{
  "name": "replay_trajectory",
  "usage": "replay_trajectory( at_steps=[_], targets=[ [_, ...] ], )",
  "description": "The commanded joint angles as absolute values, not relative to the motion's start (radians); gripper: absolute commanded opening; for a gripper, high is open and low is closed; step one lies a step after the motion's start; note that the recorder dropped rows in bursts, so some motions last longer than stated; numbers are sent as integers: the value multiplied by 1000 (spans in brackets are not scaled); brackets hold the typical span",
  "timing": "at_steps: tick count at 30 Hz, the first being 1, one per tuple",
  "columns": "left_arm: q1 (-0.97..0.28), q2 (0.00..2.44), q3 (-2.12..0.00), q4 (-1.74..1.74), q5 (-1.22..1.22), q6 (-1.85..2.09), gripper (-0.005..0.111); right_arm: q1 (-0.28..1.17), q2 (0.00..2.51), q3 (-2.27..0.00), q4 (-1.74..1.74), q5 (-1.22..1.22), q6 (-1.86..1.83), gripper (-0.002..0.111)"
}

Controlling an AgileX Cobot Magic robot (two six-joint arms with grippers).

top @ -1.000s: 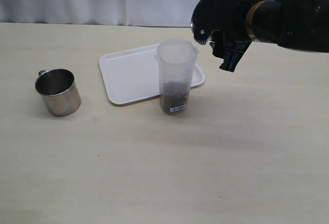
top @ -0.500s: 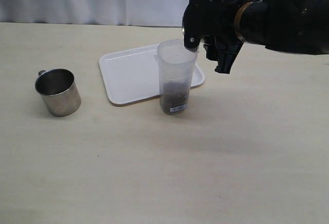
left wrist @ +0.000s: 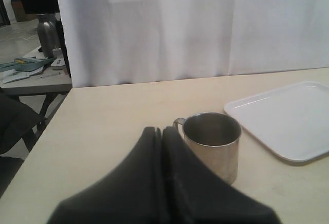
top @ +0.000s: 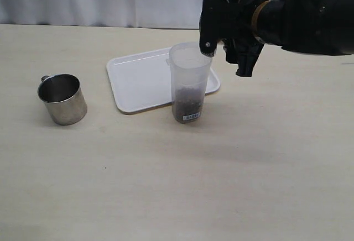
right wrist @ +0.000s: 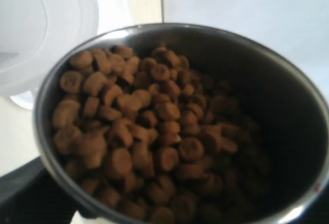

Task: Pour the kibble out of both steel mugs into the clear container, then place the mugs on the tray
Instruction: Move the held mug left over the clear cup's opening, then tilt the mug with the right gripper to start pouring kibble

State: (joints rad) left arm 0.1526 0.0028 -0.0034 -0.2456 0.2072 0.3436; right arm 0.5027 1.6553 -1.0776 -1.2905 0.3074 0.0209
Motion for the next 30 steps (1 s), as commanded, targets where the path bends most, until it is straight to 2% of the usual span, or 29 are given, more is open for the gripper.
replay_trajectory(
  at_steps=[1, 30],
  targets=[
    [148, 0, 0, -245, 197, 343, 0, 503, 1651, -1093, -1301, 315, 0, 5],
    [148, 0, 0, -245, 197, 343, 0, 503, 1669, -1093, -1313, 335, -12, 5]
  ],
)
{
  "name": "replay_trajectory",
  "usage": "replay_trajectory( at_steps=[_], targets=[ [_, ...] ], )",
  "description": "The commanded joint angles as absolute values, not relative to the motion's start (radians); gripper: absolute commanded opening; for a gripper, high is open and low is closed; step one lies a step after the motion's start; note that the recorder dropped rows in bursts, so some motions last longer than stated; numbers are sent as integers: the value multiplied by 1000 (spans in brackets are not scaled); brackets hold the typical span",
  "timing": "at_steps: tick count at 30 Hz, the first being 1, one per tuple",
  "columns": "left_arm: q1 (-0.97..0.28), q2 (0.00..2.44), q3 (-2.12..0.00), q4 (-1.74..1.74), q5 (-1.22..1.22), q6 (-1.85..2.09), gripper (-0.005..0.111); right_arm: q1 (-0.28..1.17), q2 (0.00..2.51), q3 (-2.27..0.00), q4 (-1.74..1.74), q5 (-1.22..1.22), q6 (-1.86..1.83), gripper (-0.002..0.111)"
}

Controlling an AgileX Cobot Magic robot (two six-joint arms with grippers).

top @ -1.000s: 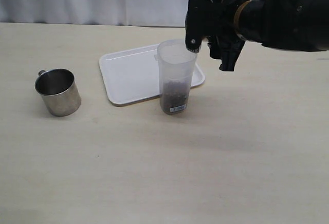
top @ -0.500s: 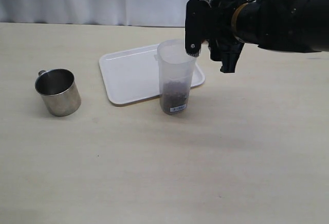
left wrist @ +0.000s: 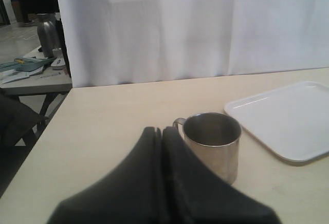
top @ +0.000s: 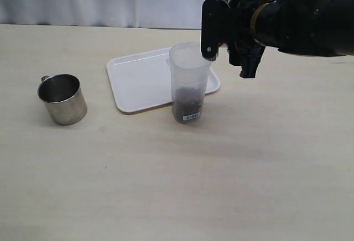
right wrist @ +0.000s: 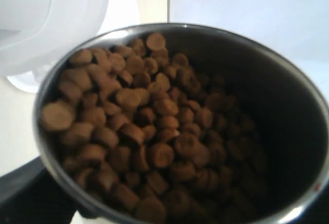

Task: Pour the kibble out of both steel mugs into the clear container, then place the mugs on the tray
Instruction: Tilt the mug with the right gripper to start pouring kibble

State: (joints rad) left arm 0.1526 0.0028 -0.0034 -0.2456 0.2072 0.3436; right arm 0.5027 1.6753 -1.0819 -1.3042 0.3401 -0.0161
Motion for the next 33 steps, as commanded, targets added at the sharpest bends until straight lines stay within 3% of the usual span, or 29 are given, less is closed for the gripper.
replay_trajectory(
  at_steps=[1, 33],
  targets=[
    [148, 0, 0, -245, 197, 343, 0, 503, 1669, -1093, -1313, 322, -12, 5],
    [148, 0, 0, -245, 197, 343, 0, 503, 1680, -1093, -1422, 240, -16, 5]
  ],
)
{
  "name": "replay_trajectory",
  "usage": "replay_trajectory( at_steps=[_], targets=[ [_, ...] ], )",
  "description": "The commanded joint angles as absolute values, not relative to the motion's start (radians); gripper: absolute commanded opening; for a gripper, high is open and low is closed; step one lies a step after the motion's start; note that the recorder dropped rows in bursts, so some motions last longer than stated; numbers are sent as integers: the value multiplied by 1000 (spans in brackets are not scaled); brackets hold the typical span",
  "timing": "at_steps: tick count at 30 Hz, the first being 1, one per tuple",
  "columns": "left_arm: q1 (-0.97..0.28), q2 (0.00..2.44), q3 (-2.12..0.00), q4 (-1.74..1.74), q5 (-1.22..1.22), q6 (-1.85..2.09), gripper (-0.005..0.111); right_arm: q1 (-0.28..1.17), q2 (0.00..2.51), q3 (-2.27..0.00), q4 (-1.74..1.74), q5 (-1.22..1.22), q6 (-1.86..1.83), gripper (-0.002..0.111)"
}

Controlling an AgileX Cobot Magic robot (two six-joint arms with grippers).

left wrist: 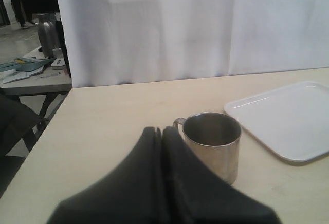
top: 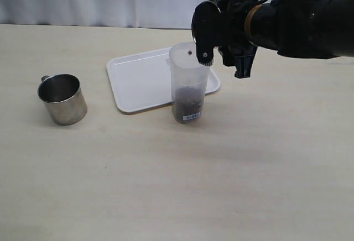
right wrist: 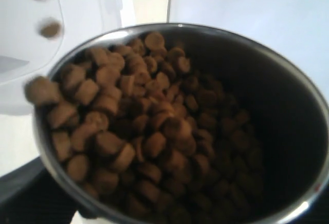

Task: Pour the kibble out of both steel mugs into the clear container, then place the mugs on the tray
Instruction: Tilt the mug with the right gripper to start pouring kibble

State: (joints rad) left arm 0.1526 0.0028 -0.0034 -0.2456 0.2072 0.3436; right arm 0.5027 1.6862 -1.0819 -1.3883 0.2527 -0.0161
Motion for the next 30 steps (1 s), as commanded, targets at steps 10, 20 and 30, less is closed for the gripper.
replay_trajectory(
  at_steps=[10, 20, 30],
  targets=[
    [148, 0, 0, -245, 197, 343, 0, 503, 1680, -1093, -1459, 240, -16, 5],
    [148, 0, 0, -245, 197, 343, 0, 503, 1680, -1093, -1485, 232, -16, 5],
    [148, 0, 0, -245, 197, 343, 0, 503, 1680, -1093, -1538, 219, -14, 5]
  ],
)
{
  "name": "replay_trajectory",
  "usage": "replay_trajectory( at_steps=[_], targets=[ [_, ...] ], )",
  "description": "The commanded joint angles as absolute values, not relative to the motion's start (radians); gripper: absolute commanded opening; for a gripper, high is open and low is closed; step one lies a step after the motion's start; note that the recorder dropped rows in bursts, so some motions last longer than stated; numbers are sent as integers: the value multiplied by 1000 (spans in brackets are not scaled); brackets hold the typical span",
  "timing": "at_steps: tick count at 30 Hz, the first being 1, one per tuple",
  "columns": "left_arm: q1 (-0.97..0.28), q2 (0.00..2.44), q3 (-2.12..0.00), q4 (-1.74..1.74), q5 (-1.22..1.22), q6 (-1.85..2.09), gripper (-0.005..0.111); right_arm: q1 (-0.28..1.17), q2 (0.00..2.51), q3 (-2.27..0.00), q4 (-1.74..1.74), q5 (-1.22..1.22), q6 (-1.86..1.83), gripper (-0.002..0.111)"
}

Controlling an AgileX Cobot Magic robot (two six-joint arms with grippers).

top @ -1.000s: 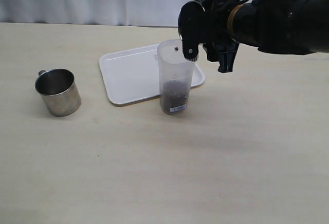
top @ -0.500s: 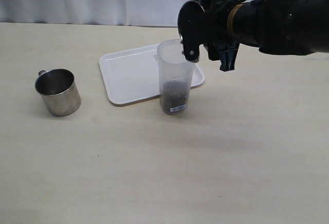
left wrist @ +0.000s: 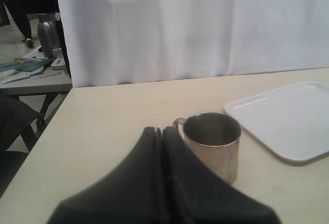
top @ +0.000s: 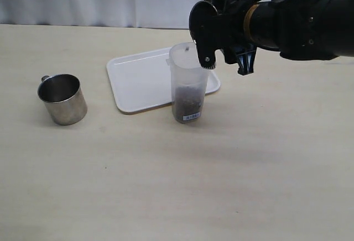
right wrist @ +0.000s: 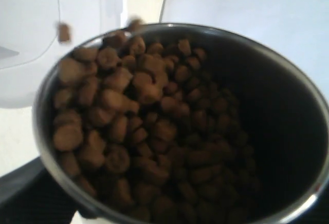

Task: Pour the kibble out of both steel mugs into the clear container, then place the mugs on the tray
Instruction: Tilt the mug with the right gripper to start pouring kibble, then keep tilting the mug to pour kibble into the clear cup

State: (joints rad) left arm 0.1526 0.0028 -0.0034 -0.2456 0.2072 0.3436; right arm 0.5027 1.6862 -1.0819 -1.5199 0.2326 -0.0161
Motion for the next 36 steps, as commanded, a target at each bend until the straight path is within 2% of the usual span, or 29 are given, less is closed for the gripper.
replay_trajectory(
  at_steps=[1, 36],
  targets=[
    [148, 0, 0, -245, 197, 343, 0, 503, 1680, -1093, -1538, 217, -14, 5],
    [148, 0, 0, -245, 197, 343, 0, 503, 1708, -1093, -1676, 233, -14, 5]
  ],
)
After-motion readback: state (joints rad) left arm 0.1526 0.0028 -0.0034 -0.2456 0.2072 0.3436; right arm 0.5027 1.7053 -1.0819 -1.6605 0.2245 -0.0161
